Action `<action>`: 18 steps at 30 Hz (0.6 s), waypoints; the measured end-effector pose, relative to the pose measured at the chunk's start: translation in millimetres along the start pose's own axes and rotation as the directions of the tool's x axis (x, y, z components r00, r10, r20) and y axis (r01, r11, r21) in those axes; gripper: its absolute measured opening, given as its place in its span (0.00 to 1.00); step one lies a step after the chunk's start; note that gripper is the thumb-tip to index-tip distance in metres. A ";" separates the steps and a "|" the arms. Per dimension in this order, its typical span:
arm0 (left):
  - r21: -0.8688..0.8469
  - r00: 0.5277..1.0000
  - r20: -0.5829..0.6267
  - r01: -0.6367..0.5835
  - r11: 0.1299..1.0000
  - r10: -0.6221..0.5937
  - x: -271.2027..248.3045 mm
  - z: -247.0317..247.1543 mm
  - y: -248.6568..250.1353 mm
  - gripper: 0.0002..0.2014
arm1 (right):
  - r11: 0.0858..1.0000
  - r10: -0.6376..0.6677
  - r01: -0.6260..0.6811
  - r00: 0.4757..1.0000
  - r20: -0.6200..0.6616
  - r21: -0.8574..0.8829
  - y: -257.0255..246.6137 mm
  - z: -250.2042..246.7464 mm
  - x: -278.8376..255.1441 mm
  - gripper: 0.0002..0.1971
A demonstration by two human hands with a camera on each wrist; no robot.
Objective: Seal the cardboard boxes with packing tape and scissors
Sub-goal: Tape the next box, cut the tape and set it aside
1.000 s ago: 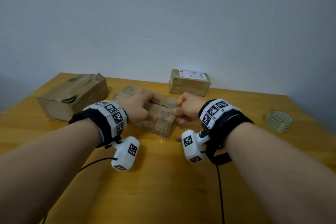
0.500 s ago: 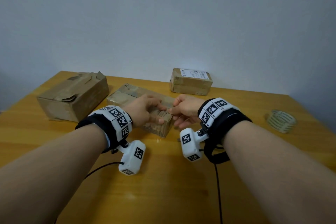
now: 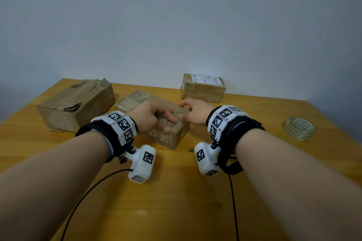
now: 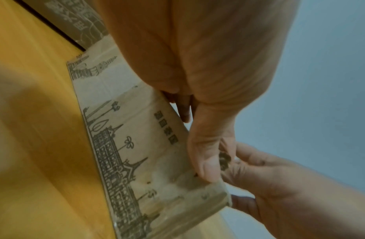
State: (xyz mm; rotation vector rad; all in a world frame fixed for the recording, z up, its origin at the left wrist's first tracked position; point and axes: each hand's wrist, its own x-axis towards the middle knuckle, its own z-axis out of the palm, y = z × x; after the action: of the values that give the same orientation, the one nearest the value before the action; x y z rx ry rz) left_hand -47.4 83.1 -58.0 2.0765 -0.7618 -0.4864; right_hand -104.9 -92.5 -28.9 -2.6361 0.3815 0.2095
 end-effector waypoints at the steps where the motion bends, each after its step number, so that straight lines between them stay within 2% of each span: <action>1: 0.003 1.000 0.000 0.007 1.000 -0.007 0.1 -2.5 0.8 0.16 | 1.000 0.029 -0.029 0.999 0.039 -0.002 0.1 -1.6 0.3 0.32; 3: -0.011 0.998 -0.050 0.026 1.000 -0.026 0.0 -8.3 0.0 0.17 | 0.994 0.108 -0.108 0.989 0.102 -0.005 1.4 -6.8 1.5 0.36; 6: 0.109 0.980 -0.190 0.076 0.991 -0.054 -0.9 -14.1 -7.0 0.17 | 0.968 0.230 -0.244 0.957 0.178 0.056 4.8 -8.9 0.6 0.39; 8: 0.093 0.976 -0.199 0.110 0.990 -0.090 -1.2 -13.0 -12.3 0.14 | 0.944 0.273 -0.302 0.941 0.199 0.131 6.8 -5.6 -0.4 0.42; 10: 0.000 0.973 -0.189 0.135 0.991 -0.132 0.8 -9.5 -16.2 0.10 | 0.924 0.297 -0.330 0.937 0.185 0.192 4.1 -1.0 -1.9 0.41; 13: -0.150 0.954 -0.201 0.194 0.969 -0.222 3.1 -3.2 -14.4 0.10 | 0.918 0.281 -0.329 0.934 0.222 0.220 -4.6 6.4 0.5 0.31; 15: -0.264 0.933 -0.217 0.225 0.938 -0.285 5.3 -0.2 -11.9 0.09 | 0.905 0.258 -0.326 0.931 0.257 0.273 -9.7 11.2 0.9 0.23; 18: -0.415 0.906 -0.204 0.262 0.871 -0.370 6.8 3.8 -12.1 0.07 | 0.910 0.236 -0.305 0.938 0.253 0.280 -12.1 16.2 2.1 0.21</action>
State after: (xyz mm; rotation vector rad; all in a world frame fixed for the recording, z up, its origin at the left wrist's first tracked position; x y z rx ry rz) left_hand -40.5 81.7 -70.5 1.8499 -0.1348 -0.4655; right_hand -100.6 -75.0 -38.5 -2.2116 0.6518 0.4783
